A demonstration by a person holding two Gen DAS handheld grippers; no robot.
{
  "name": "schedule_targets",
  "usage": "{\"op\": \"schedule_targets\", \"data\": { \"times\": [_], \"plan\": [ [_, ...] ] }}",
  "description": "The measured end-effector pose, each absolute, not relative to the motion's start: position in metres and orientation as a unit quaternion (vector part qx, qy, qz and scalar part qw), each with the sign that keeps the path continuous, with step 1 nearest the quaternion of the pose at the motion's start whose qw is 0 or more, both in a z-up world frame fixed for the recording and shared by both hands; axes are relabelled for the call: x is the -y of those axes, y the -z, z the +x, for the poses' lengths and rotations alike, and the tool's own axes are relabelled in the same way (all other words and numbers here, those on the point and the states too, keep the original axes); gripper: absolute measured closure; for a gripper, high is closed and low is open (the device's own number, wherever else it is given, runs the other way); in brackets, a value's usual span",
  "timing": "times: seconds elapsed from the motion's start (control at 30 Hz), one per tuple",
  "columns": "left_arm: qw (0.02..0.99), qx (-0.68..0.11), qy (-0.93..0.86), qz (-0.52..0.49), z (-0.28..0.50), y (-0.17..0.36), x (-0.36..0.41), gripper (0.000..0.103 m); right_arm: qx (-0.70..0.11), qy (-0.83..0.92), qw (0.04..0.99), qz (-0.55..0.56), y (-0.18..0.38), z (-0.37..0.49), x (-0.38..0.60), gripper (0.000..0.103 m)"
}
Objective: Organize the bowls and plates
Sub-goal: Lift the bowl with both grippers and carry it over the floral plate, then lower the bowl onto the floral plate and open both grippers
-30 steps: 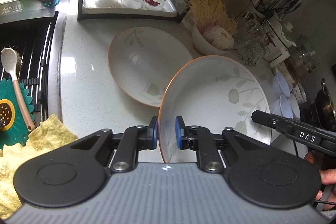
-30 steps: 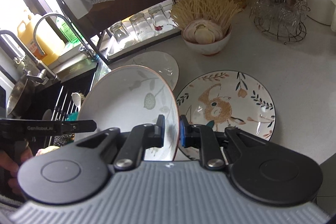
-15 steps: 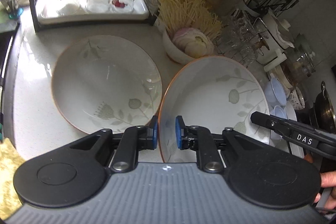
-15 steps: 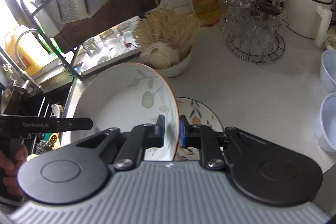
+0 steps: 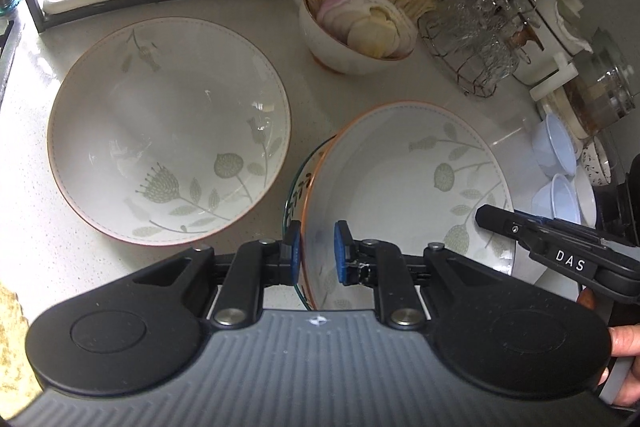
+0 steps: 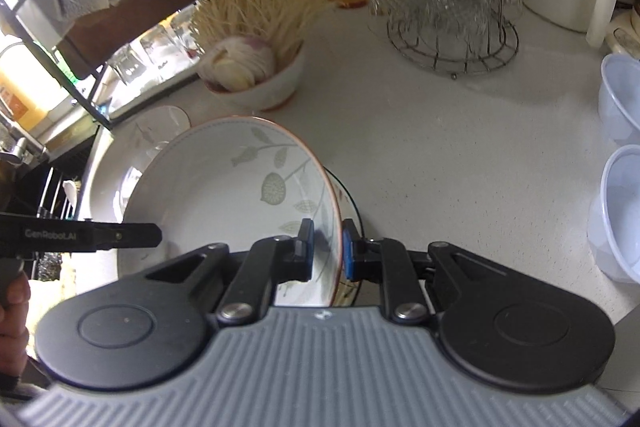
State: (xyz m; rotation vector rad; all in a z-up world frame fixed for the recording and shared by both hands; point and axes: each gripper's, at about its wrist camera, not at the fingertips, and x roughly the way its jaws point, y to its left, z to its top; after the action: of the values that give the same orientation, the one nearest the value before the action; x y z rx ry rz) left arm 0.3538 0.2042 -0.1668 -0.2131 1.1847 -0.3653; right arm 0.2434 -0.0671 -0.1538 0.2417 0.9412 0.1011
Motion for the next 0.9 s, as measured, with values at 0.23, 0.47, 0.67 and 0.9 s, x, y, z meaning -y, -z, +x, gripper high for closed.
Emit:
{"op": "schedule_targets", "data": {
  "times": [0.23, 0.47, 0.67, 0.9],
  "plan": [
    [0.804, -0.566, 0.159, -0.088, 0.359, 0.174, -0.194, 0.084, -0.453, -0.049, 0.884, 0.105, 0.163, 0.25, 0.071, 0.085],
    [0.795, -0.582, 0.149, -0.079, 0.362, 0.182, -0.186, 0.084, -0.457, -0.052, 0.882, 0.102, 0.172, 0.253, 0.073, 0.084],
    [0.794, -0.586, 0.138, -0.085, 0.362, 0.184, -0.185, 0.084, -0.468, -0.058, 0.875, 0.109, 0.18, 0.257, 0.076, 0.084],
    [0.791, -0.588, 0.136, -0.102, 0.361, 0.184, -0.19, 0.083, -0.467, -0.058, 0.875, 0.119, 0.184, 0.26, 0.076, 0.083]
  ]
}}
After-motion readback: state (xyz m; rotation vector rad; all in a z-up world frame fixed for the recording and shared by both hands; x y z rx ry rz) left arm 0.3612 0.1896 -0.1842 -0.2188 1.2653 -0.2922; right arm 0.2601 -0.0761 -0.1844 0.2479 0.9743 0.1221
